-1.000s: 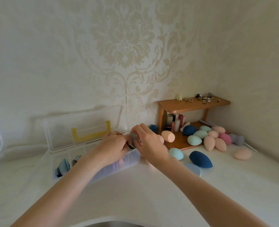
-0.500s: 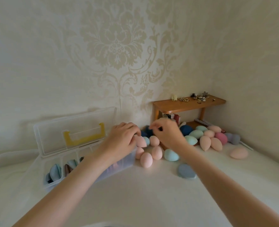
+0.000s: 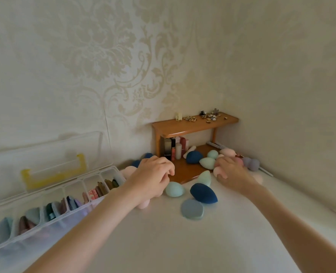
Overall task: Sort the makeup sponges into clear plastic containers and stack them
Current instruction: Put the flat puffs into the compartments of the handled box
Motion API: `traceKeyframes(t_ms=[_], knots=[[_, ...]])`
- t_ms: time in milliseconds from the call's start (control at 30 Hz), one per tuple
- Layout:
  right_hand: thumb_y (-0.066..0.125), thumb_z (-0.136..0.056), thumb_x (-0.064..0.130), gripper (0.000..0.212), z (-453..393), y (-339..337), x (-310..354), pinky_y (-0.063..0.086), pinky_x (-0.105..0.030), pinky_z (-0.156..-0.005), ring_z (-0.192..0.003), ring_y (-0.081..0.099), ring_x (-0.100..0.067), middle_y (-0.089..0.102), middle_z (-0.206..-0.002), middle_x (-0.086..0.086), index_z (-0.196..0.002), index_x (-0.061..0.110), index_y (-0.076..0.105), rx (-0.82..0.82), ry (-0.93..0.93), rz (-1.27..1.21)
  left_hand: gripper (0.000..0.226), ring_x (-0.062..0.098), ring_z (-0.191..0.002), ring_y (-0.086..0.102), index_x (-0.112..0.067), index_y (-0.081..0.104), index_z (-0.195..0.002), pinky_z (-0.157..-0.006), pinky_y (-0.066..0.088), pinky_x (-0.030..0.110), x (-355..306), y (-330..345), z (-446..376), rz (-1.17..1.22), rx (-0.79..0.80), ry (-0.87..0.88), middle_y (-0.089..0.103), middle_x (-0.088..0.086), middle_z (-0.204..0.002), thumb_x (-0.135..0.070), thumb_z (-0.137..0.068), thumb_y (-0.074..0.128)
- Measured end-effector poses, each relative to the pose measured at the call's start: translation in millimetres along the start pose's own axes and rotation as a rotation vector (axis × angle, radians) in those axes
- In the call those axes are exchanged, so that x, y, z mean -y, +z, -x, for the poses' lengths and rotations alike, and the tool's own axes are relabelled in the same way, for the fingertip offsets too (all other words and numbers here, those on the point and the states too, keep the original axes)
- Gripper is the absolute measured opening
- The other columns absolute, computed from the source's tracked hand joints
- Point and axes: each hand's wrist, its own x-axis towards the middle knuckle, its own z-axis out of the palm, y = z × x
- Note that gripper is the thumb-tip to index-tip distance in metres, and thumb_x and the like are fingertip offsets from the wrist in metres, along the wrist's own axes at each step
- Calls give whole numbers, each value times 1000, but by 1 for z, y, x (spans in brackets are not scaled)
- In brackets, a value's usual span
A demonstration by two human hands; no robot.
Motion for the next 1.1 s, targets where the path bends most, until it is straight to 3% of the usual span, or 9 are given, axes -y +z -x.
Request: traceKeyframes(t_ms=[100,267,400,533,633,733,900,1000,1100], knots=[[39,-95,17,32,7,5,12,24,-26,-105,-129,38,-21,49,-133,-6,-123,9,52,-92,-91,57,24,9,-115,45,-20,58,-112,-92,28,18,1,2,3,1,8,-7,52,-9,-130,-16,-94,42],[31,-93,20,39,9,6,16,26,-36,-111,-131,35,-27,47,-137,-7,-124,10,54,-132,-33,-7,22,12,-109,49,-19,61,-105,-97,37,28,13,-2,14,-4,4,-48,57,-8,-121,-16,-92,43],[46,-92,10,30,6,-18,46,36,-29,-94,-122,44,-25,54,-130,-7,-118,13,59,-277,-3,-219,24,16,-108,54,-17,63,-103,-97,38,29,26,-17,32,-8,-61,-107,61,-6,-117,-11,-90,44],[44,-92,4,26,7,-29,109,44,-28,-88,-106,58,-24,64,-113,-9,-108,9,65,-229,-299,-325,23,25,-102,57,-13,64,-104,-91,43,37,46,-37,57,-6,-131,-260,63,1,-111,-8,-88,48],[43,-92,4,30,11,-20,148,40,-23,-91,-111,54,-23,61,-121,-8,-116,10,61,-114,-411,-378,24,26,-102,59,-11,62,-106,-88,45,38,58,-49,78,10,-104,-338,62,5,-111,-5,-88,47],[43,-94,7,39,11,-9,178,37,-24,-97,-122,47,-21,50,-137,-3,-132,17,48,18,-431,-334,23,22,-101,58,-14,61,-109,-86,45,33,68,-57,99,16,-93,-377,60,2,-114,-9,-91,47],[48,-94,29,57,7,8,206,33,-47,-110,-136,35,-27,37,-149,-1,-146,29,24,195,-540,-187,21,16,-97,61,-15,60,-110,-87,48,31,73,-59,121,79,63,-322,63,0,-111,-21,-91,53],[47,-91,38,54,2,14,207,37,-41,-102,-124,43,-30,43,-138,-3,-141,26,31,148,-499,17,19,15,-96,60,-13,65,-97,-85,48,29,80,-62,125,47,104,-291,62,-1,-104,-29,-91,55],[44,-90,43,41,-3,17,197,39,-37,-88,-104,48,-25,49,-117,-6,-126,22,44,51,-380,79,22,11,-97,57,-16,65,-98,-81,43,16,83,-64,129,31,173,-277,55,-5,-111,-35,-88,58]])
